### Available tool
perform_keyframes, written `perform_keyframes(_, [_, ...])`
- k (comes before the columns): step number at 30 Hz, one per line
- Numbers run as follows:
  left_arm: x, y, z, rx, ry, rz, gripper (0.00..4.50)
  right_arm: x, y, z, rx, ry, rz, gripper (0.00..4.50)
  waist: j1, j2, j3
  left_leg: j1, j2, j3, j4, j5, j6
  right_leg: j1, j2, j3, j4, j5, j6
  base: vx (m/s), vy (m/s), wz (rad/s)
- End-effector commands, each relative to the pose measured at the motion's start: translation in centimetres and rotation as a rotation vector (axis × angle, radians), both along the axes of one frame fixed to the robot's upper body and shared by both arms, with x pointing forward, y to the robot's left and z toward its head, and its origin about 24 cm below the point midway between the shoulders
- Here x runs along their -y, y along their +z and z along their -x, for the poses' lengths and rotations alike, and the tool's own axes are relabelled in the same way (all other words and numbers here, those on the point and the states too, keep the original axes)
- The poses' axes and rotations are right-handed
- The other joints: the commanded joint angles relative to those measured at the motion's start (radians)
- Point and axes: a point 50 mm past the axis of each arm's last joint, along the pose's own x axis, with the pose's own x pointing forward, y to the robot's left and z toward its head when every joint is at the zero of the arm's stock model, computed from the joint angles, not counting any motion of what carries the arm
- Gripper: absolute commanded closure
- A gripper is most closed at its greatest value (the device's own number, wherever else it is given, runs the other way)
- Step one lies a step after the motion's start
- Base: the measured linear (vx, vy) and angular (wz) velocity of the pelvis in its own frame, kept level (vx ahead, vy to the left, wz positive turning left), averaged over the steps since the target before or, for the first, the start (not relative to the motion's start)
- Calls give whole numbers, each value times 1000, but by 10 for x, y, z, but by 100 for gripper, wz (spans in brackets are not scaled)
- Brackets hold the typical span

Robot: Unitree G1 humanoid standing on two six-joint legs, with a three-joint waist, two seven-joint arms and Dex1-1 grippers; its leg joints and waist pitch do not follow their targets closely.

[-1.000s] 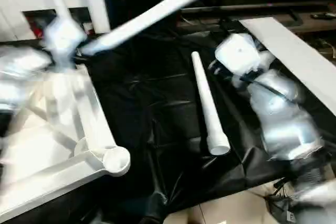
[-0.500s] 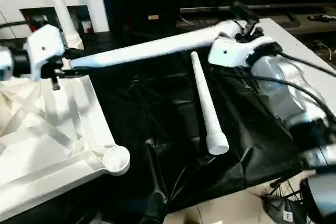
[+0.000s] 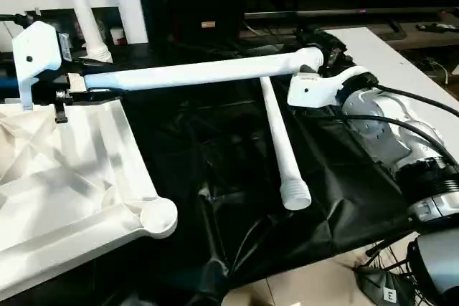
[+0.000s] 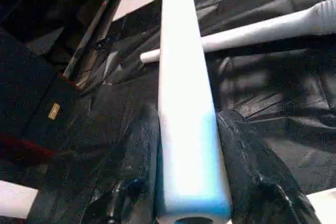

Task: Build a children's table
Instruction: Pick table leg

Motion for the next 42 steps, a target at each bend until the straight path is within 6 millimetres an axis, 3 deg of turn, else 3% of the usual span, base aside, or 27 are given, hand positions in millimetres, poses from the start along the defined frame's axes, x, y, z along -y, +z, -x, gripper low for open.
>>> perform_keyframes(1, [7, 14, 5, 81, -47, 27, 313, -8, 0, -2, -10, 44, 6, 66, -7, -5, -78, 55, 41, -14, -60, -278, -46, 20, -35, 32, -69, -112, -216, 0, 0, 0])
perform_keyframes(6, [4, 16, 2, 103, -19, 20, 313, -13, -2, -2, -14, 68, 3, 66, -13, -10, -78, 55, 42, -16, -61, -307, -57, 17, -34, 32, -69, -145, -204, 0, 0, 0])
perform_keyframes(11, [-4, 14, -1, 107, 10, 9, 313, -10, 2, -2, 10, 59, -31, 66, -17, -7, -80, 53, 39, -16, -60, -298, -54, 18, -31, 32, -67, -129, -203, 0, 0, 0])
perform_keyframes(14, [-2, 12, 0, 79, -20, 24, 313, -7, 2, -3, 11, 36, -24, 66, -17, -3, -82, 53, 41, -16, -59, -277, -49, 20, -33, 31, -64, -91, -213, 0, 0, 0])
perform_keyframes(20, [2, 12, 6, 22, -112, 65, 313, 1, -2, -7, -15, 2, -30, 66, -16, -5, -82, 52, 39, -13, -56, -268, -43, 21, -32, 31, -61, -71, -230, 0, 0, 0])
perform_keyframes(22, [3, 12, 7, 20, -119, 72, 313, 1, -3, -7, -20, 2, -28, 101, -17, -7, -82, 53, 39, -13, -55, -272, -43, 21, -32, 31, -62, -77, -229, 0, 0, 0])
perform_keyframes(26, [3, 15, 8, 36, -111, 81, 313, 2, -5, -6, -46, 8, -40, 127, -18, -6, -80, 53, 40, -14, -57, -295, -49, 20, -32, 31, -65, -111, -220, 0, 0, 0])
perform_keyframes(35, [4, 21, 6, 57, -95, 75, 313, 0, -6, -7, -54, 15, -55, 203, -17, -3, -83, 53, 39, -14, -55, -275, -45, 22, -31, 31, -61, -68, -229, 0, 0, 0])
perform_keyframes(36, [3, 23, 5, 77, -81, 76, 243, 0, -7, -7, -57, 17, -58, 225, -17, -3, -83, 53, 39, -13, -54, -272, -44, 22, -30, 30, -61, -65, -231, 0, 0, 0])
perform_keyframes(39, [2, 24, 3, 88, -67, 78, 236, 2, -9, -6, -65, 16, -60, 240, -18, 1, -83, 55, 39, -14, -54, -282, -49, 21, -28, 29, -60, -69, -230, 0, 0, 0])
perform_keyframes(42, [1, 25, 1, 99, -59, 114, 202, 5, -10, -4, -77, 10, -63, 255, -19, -2, -82, 53, 39, -14, -54, -289, -52, 23, -29, 30, -61, -77, -230, 0, 0, 0])
